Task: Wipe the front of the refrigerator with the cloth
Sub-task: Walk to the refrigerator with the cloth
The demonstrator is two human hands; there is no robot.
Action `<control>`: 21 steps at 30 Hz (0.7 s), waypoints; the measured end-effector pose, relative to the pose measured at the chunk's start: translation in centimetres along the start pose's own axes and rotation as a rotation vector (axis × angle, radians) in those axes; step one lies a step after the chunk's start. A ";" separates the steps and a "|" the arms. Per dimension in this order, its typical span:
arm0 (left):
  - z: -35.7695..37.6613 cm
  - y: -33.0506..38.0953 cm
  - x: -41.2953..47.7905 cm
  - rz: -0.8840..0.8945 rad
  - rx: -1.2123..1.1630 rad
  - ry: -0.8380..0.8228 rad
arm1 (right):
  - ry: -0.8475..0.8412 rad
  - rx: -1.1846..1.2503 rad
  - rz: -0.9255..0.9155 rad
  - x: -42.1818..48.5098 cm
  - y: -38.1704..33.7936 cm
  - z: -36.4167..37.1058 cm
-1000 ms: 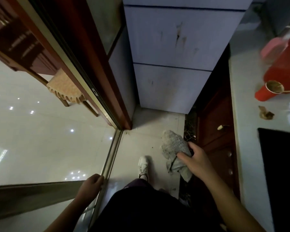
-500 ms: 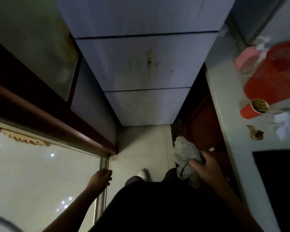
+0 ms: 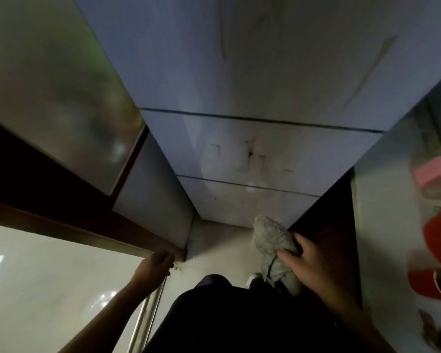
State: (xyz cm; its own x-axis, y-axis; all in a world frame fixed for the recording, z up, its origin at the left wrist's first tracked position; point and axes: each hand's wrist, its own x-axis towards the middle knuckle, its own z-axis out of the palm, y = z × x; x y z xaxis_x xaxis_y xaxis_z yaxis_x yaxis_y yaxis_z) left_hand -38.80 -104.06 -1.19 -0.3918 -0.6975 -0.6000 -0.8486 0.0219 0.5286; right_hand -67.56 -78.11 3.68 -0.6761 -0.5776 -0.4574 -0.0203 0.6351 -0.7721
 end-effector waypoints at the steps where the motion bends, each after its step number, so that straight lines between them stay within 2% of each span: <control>1: -0.4 0.9 0.0 0.031 0.005 0.013 | -0.032 -0.029 -0.040 1.1 -1.6 -0.5; 6: -4.8 7.6 0.1 0.256 0.052 0.082 | -0.066 -0.052 -0.277 3.8 -11.4 -3.3; 15: -17.6 24.1 -2.1 0.730 -0.102 0.304 | 0.158 0.076 -0.761 0.5 -29.0 -10.0; 21: -26.5 33.5 -5.6 1.002 -0.109 0.499 | 0.337 0.042 -0.987 -3.5 -39.2 -13.8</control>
State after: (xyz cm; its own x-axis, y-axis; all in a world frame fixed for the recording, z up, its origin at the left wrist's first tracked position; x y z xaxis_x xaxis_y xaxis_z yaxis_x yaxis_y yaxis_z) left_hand -55.60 -118.36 35.76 -0.6730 -0.6093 0.4193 -0.1857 0.6879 0.7016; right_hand -74.60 -93.90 41.60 -0.5437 -0.6533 0.5268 -0.6543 -0.0631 -0.7536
